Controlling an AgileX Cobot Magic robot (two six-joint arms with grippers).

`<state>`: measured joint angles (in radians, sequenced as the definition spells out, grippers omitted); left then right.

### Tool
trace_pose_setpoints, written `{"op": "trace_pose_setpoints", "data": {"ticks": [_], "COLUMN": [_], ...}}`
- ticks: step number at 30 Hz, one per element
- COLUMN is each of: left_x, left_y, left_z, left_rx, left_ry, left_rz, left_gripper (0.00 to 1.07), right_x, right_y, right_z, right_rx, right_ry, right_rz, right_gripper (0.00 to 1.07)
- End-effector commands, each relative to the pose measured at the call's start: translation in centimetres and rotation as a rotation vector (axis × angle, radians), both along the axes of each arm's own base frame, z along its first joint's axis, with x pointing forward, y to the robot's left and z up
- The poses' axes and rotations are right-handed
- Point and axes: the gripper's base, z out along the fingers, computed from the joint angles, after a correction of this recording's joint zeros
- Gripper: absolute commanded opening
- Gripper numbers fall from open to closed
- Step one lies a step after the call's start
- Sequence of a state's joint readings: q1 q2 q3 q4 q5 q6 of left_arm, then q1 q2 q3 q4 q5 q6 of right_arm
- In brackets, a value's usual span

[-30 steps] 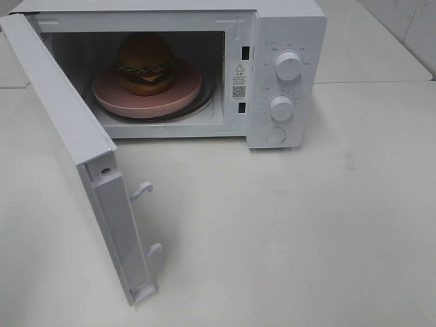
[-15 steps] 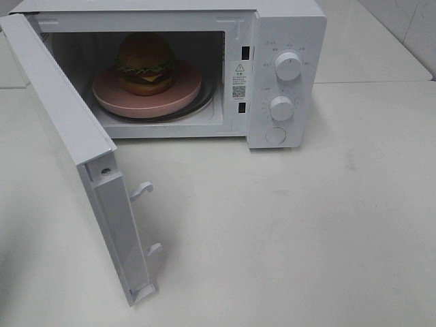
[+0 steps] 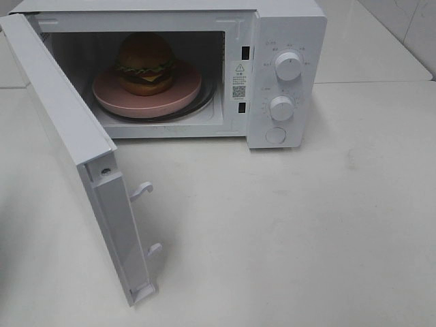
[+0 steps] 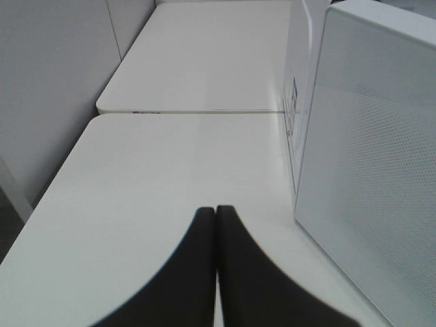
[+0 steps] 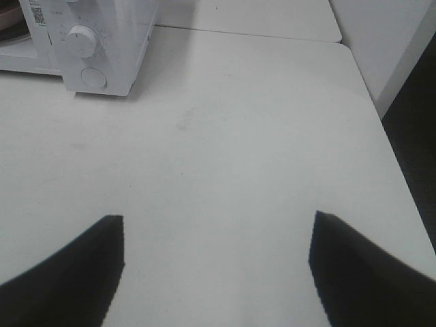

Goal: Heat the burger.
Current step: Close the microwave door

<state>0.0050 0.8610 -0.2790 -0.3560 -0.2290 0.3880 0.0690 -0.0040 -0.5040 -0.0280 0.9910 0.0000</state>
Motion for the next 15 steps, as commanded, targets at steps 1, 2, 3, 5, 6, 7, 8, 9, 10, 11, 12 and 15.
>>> {"op": "trace_pose_setpoints", "data": {"ticks": [1, 2, 3, 5, 6, 7, 8, 9, 10, 11, 12, 15], "left_x": [0.7, 1.1, 1.1, 1.5, 1.8, 2.2, 2.2, 2.4, 2.7, 2.7, 2.9, 3.2], "left_y": [-1.0, -1.8, -1.8, -2.5, -2.8, -3.5, -3.5, -3.8, -4.5, -4.5, -5.1, -5.8], "left_z": [-0.5, -1.0, -1.0, -1.5, -1.9, -2.4, -2.4, -2.6, -3.1, -3.1, -3.6, -4.3], "left_rx": [0.031, 0.052, 0.052, 0.048, 0.051, 0.053, 0.053, 0.05, 0.035, 0.035, 0.005, 0.002], "left_ry": [-0.08, -0.098, -0.098, -0.084, -0.074, -0.06, -0.06, -0.058, -0.051, -0.051, -0.04, -0.031], "left_rz": [-0.048, -0.092, -0.092, -0.129, -0.15, -0.2, -0.2, -0.223, -0.281, -0.281, -0.33, -0.411], "left_gripper": [0.0, 0.0, 0.0, 0.0, 0.0, 0.0, 0.0, 0.0, 0.0, 0.0, 0.0, 0.0], "right_x": [-0.5, -0.5, -0.5, -0.5, -0.5, -0.5, -0.5, -0.5, -0.5, -0.5, -0.5, -0.5], "right_y": [-0.1, -0.1, -0.1, -0.1, -0.1, -0.1, -0.1, -0.1, -0.1, -0.1, -0.1, -0.1], "right_z": [-0.1, -0.1, -0.1, -0.1, -0.1, -0.1, -0.1, -0.1, -0.1, -0.1, -0.1, -0.1], "right_rx": [-0.002, -0.002, -0.002, -0.002, -0.002, -0.002, -0.002, -0.002, -0.002, -0.002, -0.002, -0.002], "right_ry": [-0.027, -0.027, -0.027, -0.027, -0.027, -0.027, -0.027, -0.027, -0.027, -0.027, -0.027, -0.027], "right_rz": [-0.012, -0.012, -0.012, -0.012, -0.012, -0.012, -0.012, -0.012, -0.012, -0.012, -0.012, -0.012], "right_gripper": [0.72, 0.72, 0.72, 0.72, 0.72, 0.72, 0.72, 0.72, 0.72, 0.72, 0.72, 0.72]}}
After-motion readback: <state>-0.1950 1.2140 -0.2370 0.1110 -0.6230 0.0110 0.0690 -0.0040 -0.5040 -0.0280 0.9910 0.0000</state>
